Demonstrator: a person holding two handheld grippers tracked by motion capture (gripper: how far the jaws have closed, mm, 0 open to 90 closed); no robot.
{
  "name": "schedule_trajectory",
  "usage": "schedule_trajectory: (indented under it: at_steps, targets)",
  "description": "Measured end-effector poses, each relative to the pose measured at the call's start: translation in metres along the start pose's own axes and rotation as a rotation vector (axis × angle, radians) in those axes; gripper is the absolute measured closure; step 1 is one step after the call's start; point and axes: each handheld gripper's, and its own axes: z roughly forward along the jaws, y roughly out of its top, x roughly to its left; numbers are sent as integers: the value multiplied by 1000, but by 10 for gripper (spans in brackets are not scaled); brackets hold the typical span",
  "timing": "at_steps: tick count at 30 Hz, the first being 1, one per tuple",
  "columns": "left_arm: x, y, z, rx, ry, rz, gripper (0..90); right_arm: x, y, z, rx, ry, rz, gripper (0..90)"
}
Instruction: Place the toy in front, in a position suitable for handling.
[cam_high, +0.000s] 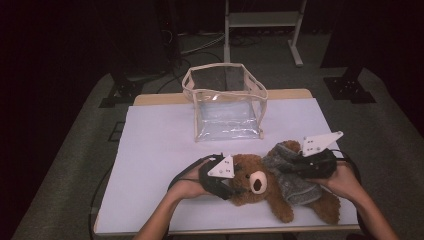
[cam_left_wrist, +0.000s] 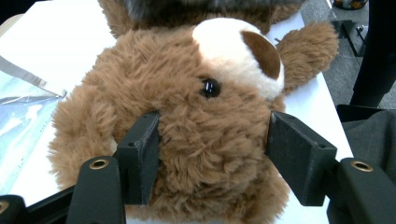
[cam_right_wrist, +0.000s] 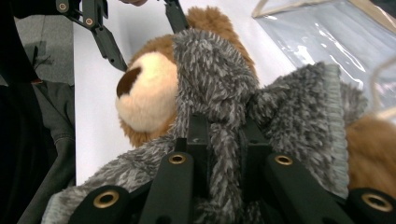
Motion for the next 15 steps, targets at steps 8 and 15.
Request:
schedule_trajectory:
  at_steps: [8,15]
  targets:
    - [6,1,-7,-44,16,-9,357,-1,-6,7,-24,12,19,780]
    - [6,6,-5,-46,15,2,335,6,3,29,-23,49,-9,780]
